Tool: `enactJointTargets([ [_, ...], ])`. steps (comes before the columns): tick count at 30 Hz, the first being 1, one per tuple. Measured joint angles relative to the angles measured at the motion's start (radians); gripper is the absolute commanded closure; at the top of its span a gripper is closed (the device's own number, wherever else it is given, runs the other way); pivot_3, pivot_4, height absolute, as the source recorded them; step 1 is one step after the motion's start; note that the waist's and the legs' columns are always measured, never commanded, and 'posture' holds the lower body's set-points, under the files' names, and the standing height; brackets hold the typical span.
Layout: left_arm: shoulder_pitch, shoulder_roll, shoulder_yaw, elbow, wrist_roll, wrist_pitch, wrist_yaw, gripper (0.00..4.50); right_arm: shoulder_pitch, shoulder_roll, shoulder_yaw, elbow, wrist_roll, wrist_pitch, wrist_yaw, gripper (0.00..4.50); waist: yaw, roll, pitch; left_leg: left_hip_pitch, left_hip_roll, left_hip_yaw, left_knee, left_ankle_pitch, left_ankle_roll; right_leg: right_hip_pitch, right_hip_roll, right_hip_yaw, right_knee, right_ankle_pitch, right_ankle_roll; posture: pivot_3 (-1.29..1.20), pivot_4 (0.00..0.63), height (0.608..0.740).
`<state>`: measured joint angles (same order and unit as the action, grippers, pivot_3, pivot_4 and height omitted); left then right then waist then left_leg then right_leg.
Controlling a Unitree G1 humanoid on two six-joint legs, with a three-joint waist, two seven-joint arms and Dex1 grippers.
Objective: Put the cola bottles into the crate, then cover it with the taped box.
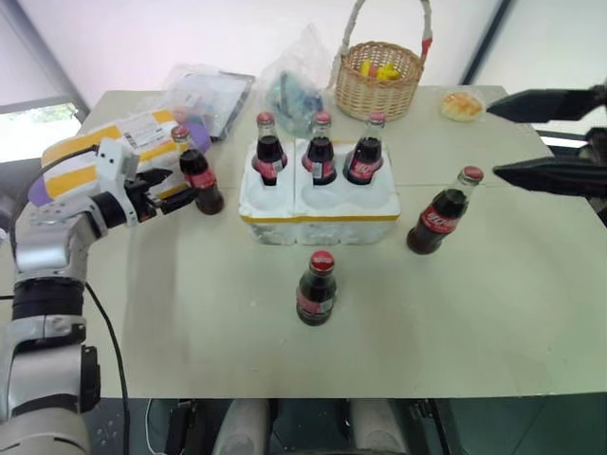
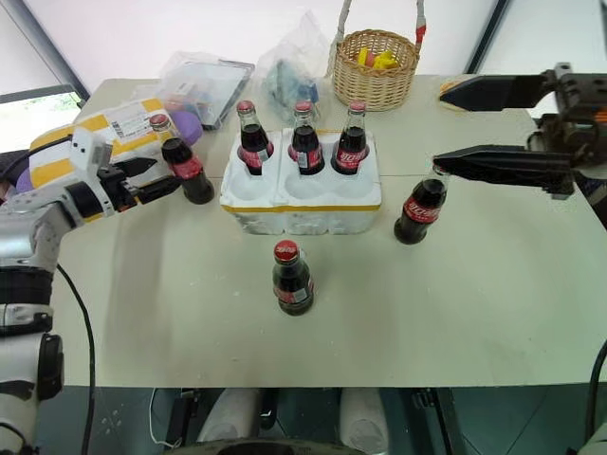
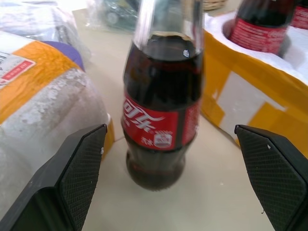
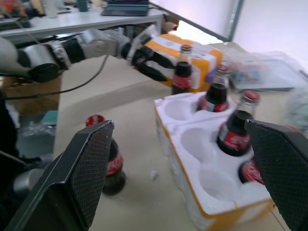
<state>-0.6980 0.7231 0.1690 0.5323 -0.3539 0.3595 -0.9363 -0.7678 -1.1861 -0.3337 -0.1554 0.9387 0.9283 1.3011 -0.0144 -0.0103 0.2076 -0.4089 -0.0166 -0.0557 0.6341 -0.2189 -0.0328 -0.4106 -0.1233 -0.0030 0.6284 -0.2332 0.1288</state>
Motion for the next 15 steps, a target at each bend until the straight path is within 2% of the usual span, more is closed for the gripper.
enactJointTargets([
  [6,-0.072,-0.044,-0.023,0.119,0.050,-0.063,0.003,0.02,-0.017,0.035,0.046,-0.001,0.017,0.007,-0.026,0.00,0.003,-0.001,0.000,0.000,0.000,0.000,0.000,0.000,0.000,0.000,0.000,0.000,0.000,0.000,0.000,0.00,0.150,0.737],
  [15,-0.182,-0.109,-0.039,0.313,0.106,-0.150,0.004,0.02,-0.019,0.064,0.046,-0.019,0.047,0.018,-0.060,0.00,0.001,-0.001,0.001,-0.001,0.000,0.000,0.001,0.000,0.000,0.000,0.000,0.000,0.000,0.000,0.000,0.00,0.150,0.737],
])
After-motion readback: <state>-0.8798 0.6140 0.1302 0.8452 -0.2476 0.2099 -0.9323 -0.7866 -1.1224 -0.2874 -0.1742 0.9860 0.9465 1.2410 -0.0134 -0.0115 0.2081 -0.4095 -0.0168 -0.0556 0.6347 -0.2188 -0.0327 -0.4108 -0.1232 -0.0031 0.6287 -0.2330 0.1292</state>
